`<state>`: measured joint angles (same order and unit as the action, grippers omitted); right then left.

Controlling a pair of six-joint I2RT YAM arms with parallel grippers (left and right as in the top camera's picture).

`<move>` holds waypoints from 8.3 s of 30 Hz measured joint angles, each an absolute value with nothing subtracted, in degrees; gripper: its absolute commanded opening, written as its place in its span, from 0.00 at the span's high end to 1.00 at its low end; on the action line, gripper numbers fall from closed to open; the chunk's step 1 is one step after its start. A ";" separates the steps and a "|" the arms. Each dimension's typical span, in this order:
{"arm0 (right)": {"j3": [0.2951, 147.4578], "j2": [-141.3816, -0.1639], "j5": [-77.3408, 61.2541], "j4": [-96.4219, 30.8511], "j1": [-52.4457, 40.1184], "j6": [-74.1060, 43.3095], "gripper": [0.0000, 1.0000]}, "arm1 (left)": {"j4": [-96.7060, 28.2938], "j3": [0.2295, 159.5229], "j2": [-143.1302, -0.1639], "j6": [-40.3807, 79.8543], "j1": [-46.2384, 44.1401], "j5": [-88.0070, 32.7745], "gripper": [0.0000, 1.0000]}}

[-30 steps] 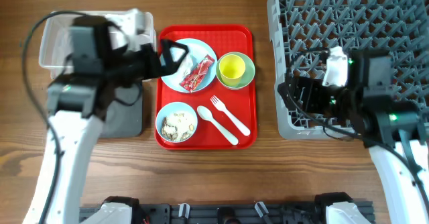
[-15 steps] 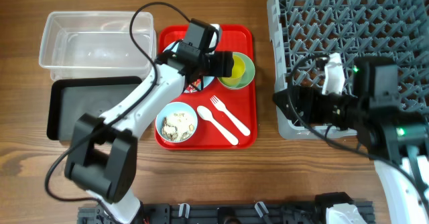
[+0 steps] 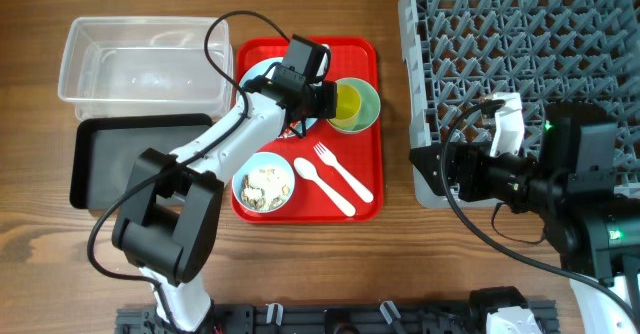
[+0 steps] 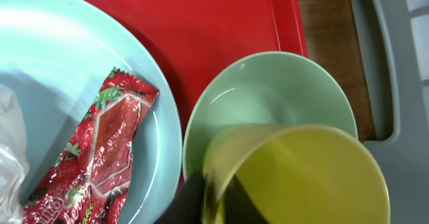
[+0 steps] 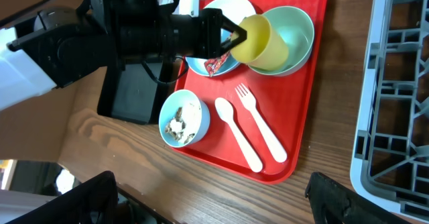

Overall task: Sort waste into correct bins and load items into the dishwasher rack
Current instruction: 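Reach the left gripper to the yellow cup and grasp it, then lift the yellow cup and hand it to the right gripper, then carry the yellow cup with the right gripper into the rack, then grasp the blue bowl of rice scraps with the left gripper, then tip the blue bowl over the black tray to dump scraps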

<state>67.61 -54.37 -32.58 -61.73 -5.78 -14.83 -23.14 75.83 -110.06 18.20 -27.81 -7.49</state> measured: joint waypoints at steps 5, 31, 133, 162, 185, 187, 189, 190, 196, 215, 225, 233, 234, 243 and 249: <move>67.61 -54.35 -32.58 -61.73 -5.78 -14.81 0.09 | -24.18 75.83 -109.86 19.92 -27.79 -7.29 0.96; 68.14 -53.67 -53.91 -42.98 -5.78 -7.60 0.03 | -32.36 76.29 -84.68 22.65 -12.45 -80.99 0.96; 75.05 -84.33 -0.86 -76.73 -3.53 -24.67 0.04 | -62.81 76.25 -69.73 11.35 -6.48 -49.89 0.30; 77.25 -51.57 -27.90 -53.39 -8.93 -24.18 0.00 | -56.64 68.62 -85.01 29.56 -31.94 -0.27 0.44; 76.86 -55.31 -30.87 -59.31 -8.93 -22.11 0.01 | -51.03 67.99 -105.01 39.18 -35.00 5.58 0.96; 76.86 -55.31 -30.87 -59.29 -8.93 -21.87 0.00 | -52.07 67.99 -104.55 39.18 -34.98 5.76 0.96; 76.84 -55.31 -30.85 -59.29 -8.93 -21.69 0.00 | -53.98 67.99 -103.33 39.13 -34.81 5.74 0.96; 76.86 -55.31 -30.83 -59.27 -8.93 -21.69 0.00 | -54.98 67.99 -102.48 39.13 -34.61 5.74 0.96; 76.84 -55.31 -30.41 -59.31 -8.93 -21.50 0.00 | -57.82 69.54 -90.85 35.09 -27.03 -0.21 0.96; 76.84 -55.31 -29.91 -59.16 -8.93 -21.30 0.00 | -71.05 70.89 -94.94 -6.52 23.92 -54.46 0.96; 76.84 -55.31 -29.63 -59.13 -8.93 -21.30 0.00 | -73.89 70.89 -107.85 -19.49 30.65 -69.36 0.96; 76.84 -55.31 -29.54 -59.13 -8.93 -21.30 0.00 | -79.46 70.89 -107.81 -25.04 32.34 -74.13 0.96; 76.84 -55.31 -29.54 -59.11 -8.93 -21.30 0.00 | -78.39 70.89 -107.81 -25.74 32.34 -74.17 0.96; 76.84 -55.31 -29.54 -59.11 -8.93 -21.30 0.00 | -79.18 70.89 -107.81 -30.00 33.26 -75.00 0.96; 76.84 -55.31 -29.54 -59.13 -8.93 -21.30 0.00 | -81.78 70.89 -107.77 -32.64 33.39 -75.50 0.96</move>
<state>76.84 -55.31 -29.54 -59.13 -8.93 -21.30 -81.78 70.89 -107.77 -32.64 33.39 -75.50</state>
